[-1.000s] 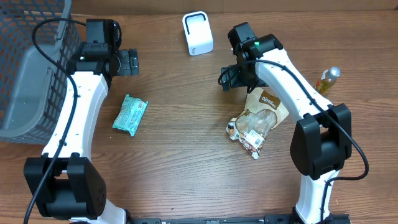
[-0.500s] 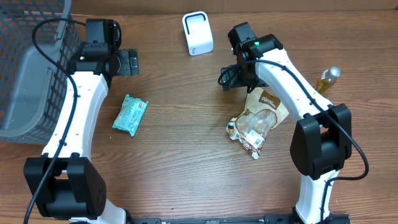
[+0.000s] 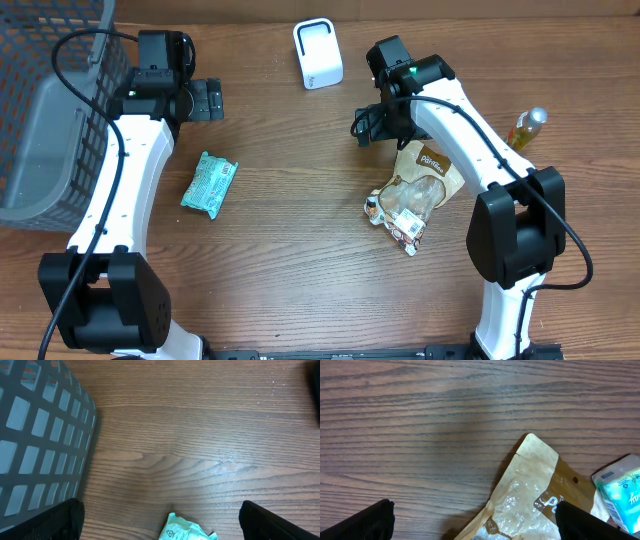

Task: Scan the item barcode

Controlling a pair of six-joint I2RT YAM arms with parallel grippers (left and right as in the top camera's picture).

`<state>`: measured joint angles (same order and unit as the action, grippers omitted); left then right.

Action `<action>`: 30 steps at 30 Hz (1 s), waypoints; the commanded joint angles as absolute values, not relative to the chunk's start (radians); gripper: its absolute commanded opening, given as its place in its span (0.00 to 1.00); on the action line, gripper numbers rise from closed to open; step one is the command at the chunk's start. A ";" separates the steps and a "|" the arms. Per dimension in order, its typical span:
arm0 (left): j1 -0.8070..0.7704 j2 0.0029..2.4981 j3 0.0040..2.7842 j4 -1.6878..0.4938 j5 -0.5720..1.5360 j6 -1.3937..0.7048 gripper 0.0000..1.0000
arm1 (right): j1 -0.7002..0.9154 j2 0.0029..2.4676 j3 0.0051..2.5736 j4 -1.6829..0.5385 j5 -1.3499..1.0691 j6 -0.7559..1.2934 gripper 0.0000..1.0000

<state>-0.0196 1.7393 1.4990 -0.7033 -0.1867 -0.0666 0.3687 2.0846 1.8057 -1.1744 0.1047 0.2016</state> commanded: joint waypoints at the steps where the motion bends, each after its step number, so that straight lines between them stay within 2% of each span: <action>1: -0.027 1.721 1.519 -0.700 -0.190 -0.044 1.00 | 0.369 2.082 1.820 -1.171 0.112 0.200 1.00; 8: -0.027 1.721 1.519 -0.683 -0.171 -0.049 1.00 | 0.369 2.082 1.820 -1.171 0.112 0.200 1.00; 12: -0.027 1.721 1.519 -0.594 -0.163 -0.052 1.00 | 0.369 2.082 1.820 -1.171 0.112 0.200 1.00; 16: -0.027 1.720 1.520 -0.619 -0.032 -0.063 0.98 | 0.369 2.082 1.820 -1.171 0.112 0.200 1.00; 17: -0.027 1.722 1.519 -0.657 -0.022 -0.064 0.82 | 0.369 2.082 1.820 -1.171 0.112 0.200 1.00; 19: -0.027 1.729 1.519 -0.751 -0.022 -0.076 0.28 | 0.369 2.082 1.820 -1.171 0.112 0.200 1.00; 20: -0.027 1.734 1.517 -0.799 -0.021 -0.075 0.11 | 0.369 2.082 1.820 -1.171 0.112 0.200 1.00; 21: -0.027 1.739 1.514 -0.838 -0.022 -0.075 0.04 | 0.369 2.082 1.820 -1.171 0.112 0.200 1.00; 30: -0.027 1.813 1.507 -1.092 -0.029 -0.076 0.04 | 0.369 2.082 1.820 -1.171 0.112 0.200 1.00</action>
